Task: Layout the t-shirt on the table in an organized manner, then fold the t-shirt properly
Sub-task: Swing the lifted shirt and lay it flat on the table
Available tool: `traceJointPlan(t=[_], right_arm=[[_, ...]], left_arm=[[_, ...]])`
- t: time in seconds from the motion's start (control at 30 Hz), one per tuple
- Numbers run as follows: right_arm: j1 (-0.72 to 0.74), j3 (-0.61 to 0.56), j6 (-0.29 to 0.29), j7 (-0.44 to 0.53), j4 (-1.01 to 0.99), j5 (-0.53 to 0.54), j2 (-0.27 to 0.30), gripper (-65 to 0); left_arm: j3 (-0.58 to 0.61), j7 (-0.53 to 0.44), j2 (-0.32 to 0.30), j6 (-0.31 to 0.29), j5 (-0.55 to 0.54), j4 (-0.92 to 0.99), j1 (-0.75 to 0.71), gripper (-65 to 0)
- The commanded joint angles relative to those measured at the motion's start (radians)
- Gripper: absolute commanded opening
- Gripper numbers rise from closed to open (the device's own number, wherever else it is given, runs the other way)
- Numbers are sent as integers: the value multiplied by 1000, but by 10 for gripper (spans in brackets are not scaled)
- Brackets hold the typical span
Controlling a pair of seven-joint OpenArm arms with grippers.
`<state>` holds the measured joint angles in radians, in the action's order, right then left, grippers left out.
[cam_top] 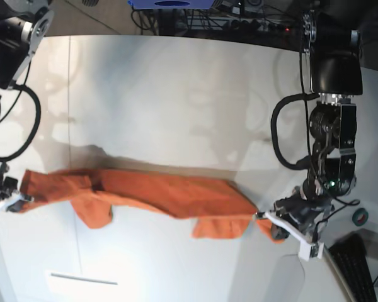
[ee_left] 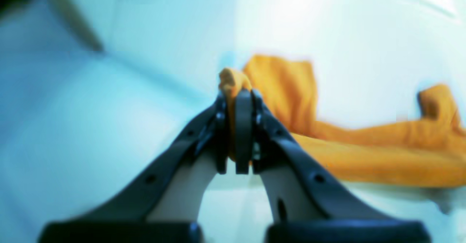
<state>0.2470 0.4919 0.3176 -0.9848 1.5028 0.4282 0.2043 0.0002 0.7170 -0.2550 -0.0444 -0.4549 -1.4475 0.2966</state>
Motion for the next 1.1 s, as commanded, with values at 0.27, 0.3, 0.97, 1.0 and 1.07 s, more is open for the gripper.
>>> traceJointPlan(t=[0.27, 0.3, 0.97, 1.0, 1.07], right_arm=[[470, -128, -1, 33, -258, 7, 189, -650], [507, -147, -1, 42, -267, 7, 203, -650], [53, 6, -1, 63, -24, 8, 106, -650], [1, 8, -1, 99, -24, 8, 94, -650], [-88, 8, -1, 155, -24, 8, 74, -650]], left_arm=[[116, -18, 46, -1, -3, 264, 465, -650], [116, -18, 56, -1, -3, 284, 504, -650], [103, -17, 82, 1, -5, 24, 106, -650], [103, -17, 82, 1, -5, 23, 62, -650], [103, -20, 62, 1, -5, 23, -10, -650]])
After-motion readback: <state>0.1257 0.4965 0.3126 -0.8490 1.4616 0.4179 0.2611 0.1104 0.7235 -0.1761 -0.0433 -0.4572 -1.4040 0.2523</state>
